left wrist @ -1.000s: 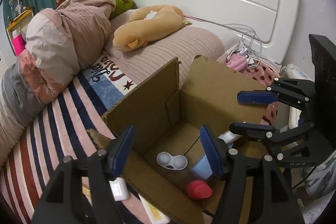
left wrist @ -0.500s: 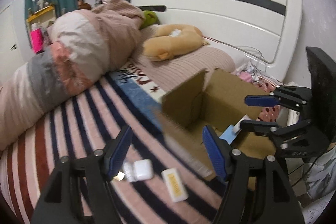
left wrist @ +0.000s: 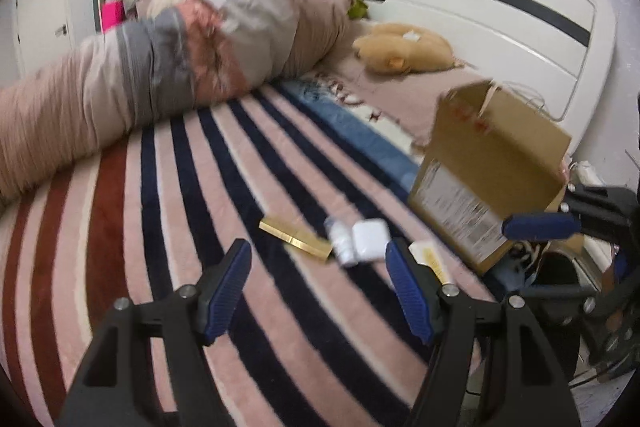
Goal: Organize rigid objects
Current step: 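Grasp the gold bar case with the left gripper while the right gripper grasps the KATO-KATO tube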
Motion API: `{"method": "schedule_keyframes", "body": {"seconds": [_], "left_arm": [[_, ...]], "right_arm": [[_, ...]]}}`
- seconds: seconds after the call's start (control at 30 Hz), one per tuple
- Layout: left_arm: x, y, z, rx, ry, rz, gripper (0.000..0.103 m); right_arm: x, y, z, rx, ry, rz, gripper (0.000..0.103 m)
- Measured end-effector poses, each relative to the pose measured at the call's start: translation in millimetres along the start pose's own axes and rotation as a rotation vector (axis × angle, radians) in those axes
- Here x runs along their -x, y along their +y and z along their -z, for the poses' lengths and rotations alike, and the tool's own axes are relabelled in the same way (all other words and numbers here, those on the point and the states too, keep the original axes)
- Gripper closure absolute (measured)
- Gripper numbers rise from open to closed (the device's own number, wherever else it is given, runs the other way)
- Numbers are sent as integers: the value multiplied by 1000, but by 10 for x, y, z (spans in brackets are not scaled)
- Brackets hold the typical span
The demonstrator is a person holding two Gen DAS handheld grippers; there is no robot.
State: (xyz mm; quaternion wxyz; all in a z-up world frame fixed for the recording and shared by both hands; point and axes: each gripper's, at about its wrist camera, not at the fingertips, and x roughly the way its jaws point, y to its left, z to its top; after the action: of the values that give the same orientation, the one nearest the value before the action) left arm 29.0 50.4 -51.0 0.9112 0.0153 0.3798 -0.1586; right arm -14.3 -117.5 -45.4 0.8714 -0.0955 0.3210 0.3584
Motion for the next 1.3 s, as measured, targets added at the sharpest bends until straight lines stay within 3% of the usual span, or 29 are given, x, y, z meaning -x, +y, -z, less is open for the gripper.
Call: {"method": "schedule_keyframes", "body": {"seconds": [0.13, 0.33, 0.53, 0.63, 0.73, 1.0, 1.3], "left_arm": [[-356, 205, 109, 49, 54, 63, 36], [-813, 309, 125, 102, 104, 142, 36], [-1257, 343, 75, 154, 142, 156, 36], [-1435, 335, 20, 164, 145, 133, 38], [-1594, 312, -21, 154, 157, 125, 58], [-1517, 367, 9, 84, 172, 177, 86], [-1373, 365, 130, 50, 208, 161, 87]], "right_arm": [[-375, -13, 238, -98, 58, 68, 59], [-745, -173, 654, -247, 112, 273, 59], [-856, -348, 753, -266, 100, 422, 59], [-915, -422, 785, -289, 96, 415, 61], [-963, -439, 786, -268, 82, 419, 66], [-1005, -401, 765, -223, 65, 365, 71], [-1031, -375, 723, -208, 69, 322, 71]]}}
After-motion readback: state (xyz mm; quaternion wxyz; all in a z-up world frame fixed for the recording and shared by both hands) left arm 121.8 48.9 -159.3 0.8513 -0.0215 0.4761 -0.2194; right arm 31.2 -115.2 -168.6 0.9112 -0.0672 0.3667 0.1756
